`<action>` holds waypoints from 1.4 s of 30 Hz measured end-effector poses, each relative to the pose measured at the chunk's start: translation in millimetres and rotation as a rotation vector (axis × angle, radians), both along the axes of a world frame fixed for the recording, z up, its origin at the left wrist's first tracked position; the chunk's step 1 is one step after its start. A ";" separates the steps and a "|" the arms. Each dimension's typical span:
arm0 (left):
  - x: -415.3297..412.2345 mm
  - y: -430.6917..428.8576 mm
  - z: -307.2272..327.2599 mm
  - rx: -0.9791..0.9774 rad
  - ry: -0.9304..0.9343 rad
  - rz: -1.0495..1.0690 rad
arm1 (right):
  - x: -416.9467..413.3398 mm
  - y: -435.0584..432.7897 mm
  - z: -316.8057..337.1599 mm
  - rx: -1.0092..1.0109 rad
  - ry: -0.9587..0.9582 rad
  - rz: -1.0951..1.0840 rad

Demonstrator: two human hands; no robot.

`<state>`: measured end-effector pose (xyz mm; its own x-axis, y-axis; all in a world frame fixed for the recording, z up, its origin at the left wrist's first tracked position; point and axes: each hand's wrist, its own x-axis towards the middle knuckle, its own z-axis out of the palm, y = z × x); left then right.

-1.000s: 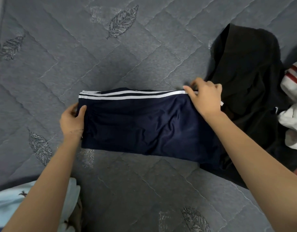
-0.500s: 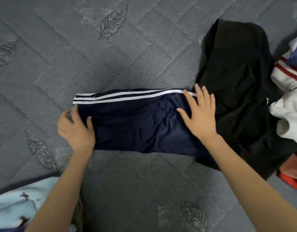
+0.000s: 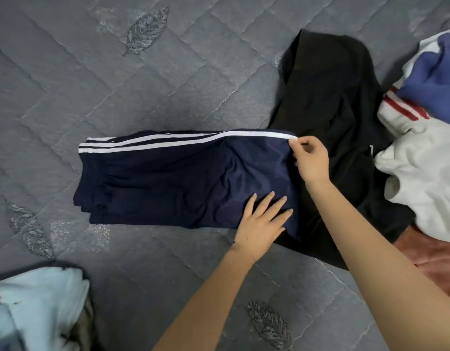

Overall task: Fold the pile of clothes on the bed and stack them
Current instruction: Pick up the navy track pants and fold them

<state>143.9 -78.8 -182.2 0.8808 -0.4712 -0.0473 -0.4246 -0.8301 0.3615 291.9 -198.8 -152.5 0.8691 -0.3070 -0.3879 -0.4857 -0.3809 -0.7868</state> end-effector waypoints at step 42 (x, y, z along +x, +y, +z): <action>-35.1 215.5 111.1 -1.107 0.391 0.919 | -57.0 258.1 95.1 0.351 0.199 0.750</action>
<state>108.9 136.8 -71.1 0.8984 0.2740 -0.3432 0.3519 0.0184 0.9359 234.8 59.3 -57.4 0.6998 0.4896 -0.5202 -0.3438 -0.4075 -0.8460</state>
